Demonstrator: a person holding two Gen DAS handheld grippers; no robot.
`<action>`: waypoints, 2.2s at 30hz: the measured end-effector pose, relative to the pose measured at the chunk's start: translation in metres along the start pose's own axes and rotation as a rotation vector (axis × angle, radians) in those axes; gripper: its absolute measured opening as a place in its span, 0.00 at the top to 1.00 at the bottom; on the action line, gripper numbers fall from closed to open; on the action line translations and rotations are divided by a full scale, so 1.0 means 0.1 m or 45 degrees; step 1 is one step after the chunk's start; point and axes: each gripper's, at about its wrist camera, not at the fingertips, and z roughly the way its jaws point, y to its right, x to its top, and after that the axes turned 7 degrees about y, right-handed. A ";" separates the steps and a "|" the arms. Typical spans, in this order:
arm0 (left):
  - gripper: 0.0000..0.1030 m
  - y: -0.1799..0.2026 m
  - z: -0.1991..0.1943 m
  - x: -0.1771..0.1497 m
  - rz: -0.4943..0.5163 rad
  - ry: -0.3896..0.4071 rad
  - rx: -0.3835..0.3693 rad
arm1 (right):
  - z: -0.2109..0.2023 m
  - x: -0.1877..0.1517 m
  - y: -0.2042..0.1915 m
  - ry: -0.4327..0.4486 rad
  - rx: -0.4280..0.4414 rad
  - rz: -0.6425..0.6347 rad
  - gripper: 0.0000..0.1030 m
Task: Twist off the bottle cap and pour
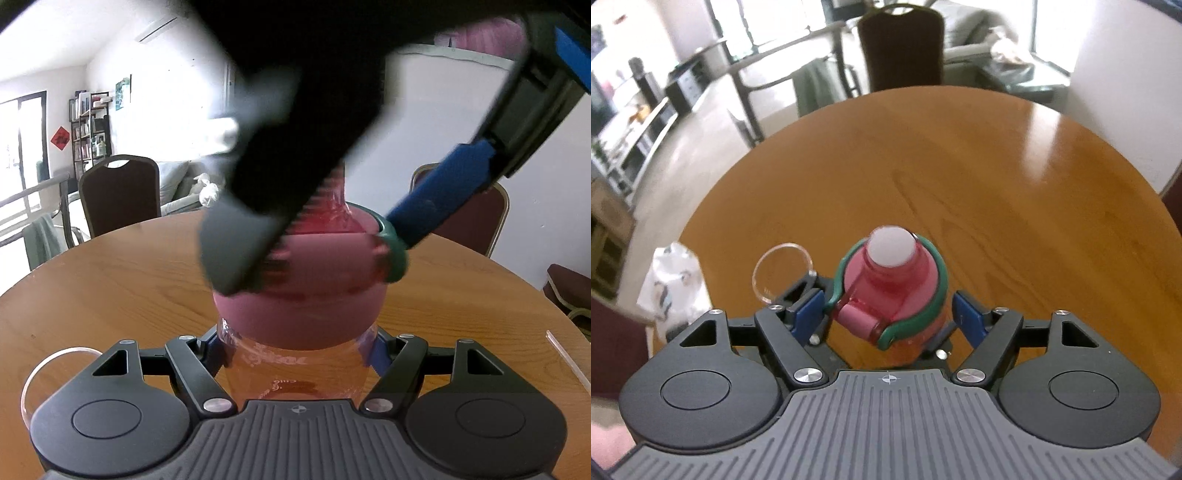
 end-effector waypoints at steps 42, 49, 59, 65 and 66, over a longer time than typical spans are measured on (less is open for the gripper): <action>0.31 -0.03 0.03 -0.02 0.049 -0.016 -0.038 | 0.21 -0.41 0.44 0.468 0.421 -0.340 0.21; 0.31 -0.03 0.02 -0.02 0.069 -0.011 -0.071 | 0.37 -0.33 0.36 0.374 0.406 -0.549 0.15; 0.31 -0.01 0.01 -0.03 0.055 -0.004 -0.068 | 0.13 -0.41 0.51 0.381 0.320 -0.547 0.14; 0.31 0.01 -0.03 -0.05 0.064 -0.001 -0.045 | -0.10 -0.49 0.98 0.424 0.180 -0.185 0.22; 0.31 0.02 -0.03 -0.04 0.064 -0.003 -0.038 | -0.14 -0.47 0.97 0.425 0.211 -0.139 0.22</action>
